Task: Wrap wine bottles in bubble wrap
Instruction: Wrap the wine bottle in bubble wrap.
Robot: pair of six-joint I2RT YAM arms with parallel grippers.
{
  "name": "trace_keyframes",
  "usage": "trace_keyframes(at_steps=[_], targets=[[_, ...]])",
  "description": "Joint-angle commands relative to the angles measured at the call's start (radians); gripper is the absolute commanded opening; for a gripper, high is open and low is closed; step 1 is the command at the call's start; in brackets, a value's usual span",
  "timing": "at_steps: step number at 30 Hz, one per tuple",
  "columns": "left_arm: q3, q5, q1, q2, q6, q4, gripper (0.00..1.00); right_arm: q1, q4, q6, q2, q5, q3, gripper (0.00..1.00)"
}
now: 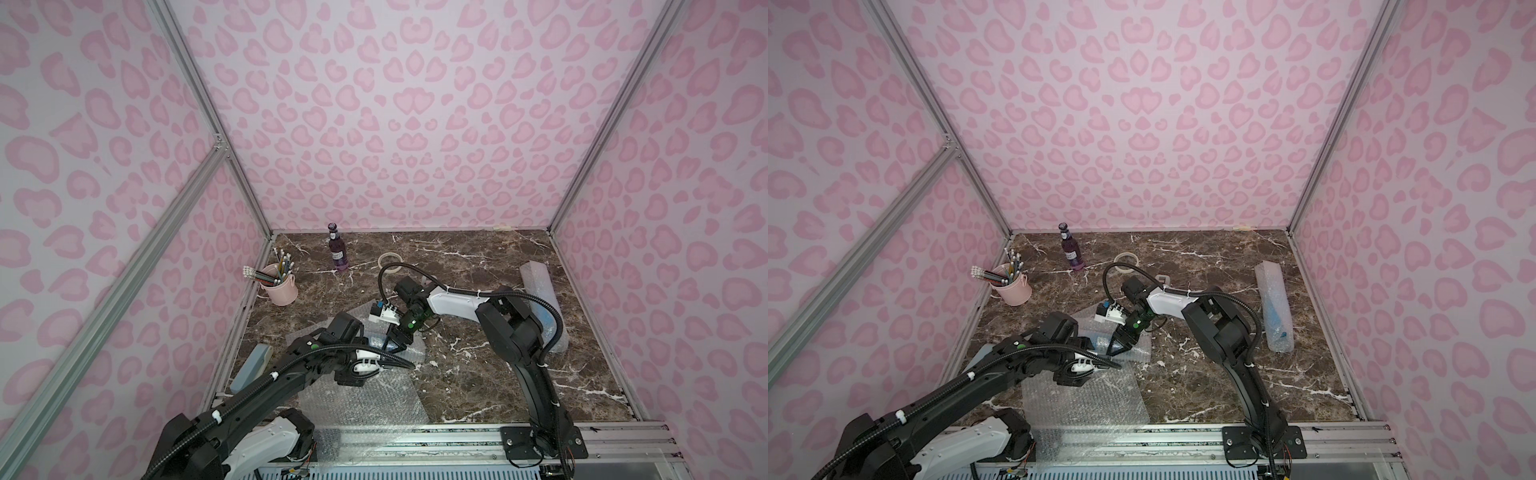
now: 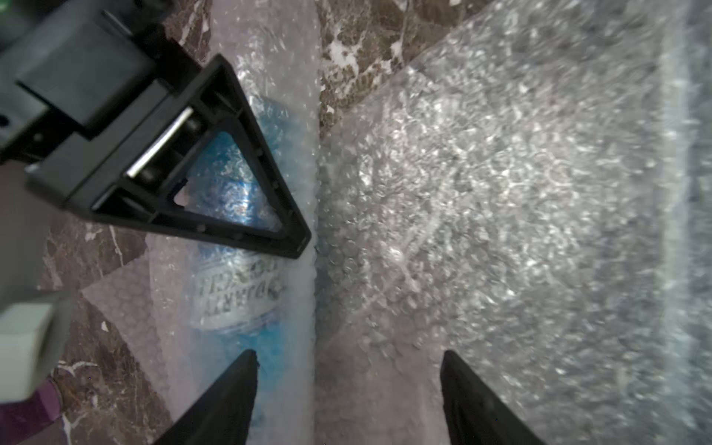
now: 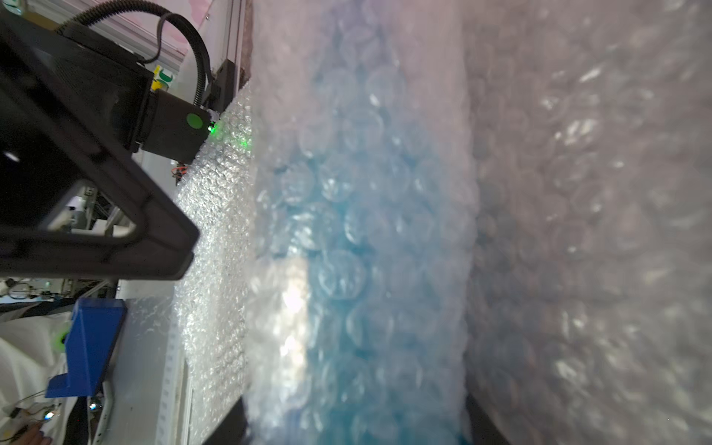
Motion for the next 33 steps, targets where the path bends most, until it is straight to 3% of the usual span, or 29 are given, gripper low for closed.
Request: trace_keyframes(at_steps=[1, 7, 14, 22, 33], targets=[[0.012, -0.077, -0.006, 0.056, 0.072, 0.162, 0.76, -0.003, -0.069, 0.021, 0.033, 0.016, 0.002, 0.55], [0.021, -0.118, -0.008, 0.155, 0.117, 0.177, 0.75, -0.009, -0.066, 0.014, 0.052, 0.029, -0.007, 0.57], [0.058, -0.172, 0.016, 0.242, 0.110, 0.198, 0.70, -0.011, -0.045, 0.016, 0.009, 0.091, -0.018, 0.67], [0.093, -0.131, 0.034, 0.321, 0.068, 0.137, 0.64, -0.029, -0.006, 0.048, -0.086, 0.138, -0.048, 0.76], [0.151, -0.025, 0.067, 0.322, 0.009, 0.054, 0.65, -0.109, 0.013, 0.051, -0.230, 0.153, -0.161, 0.77]])
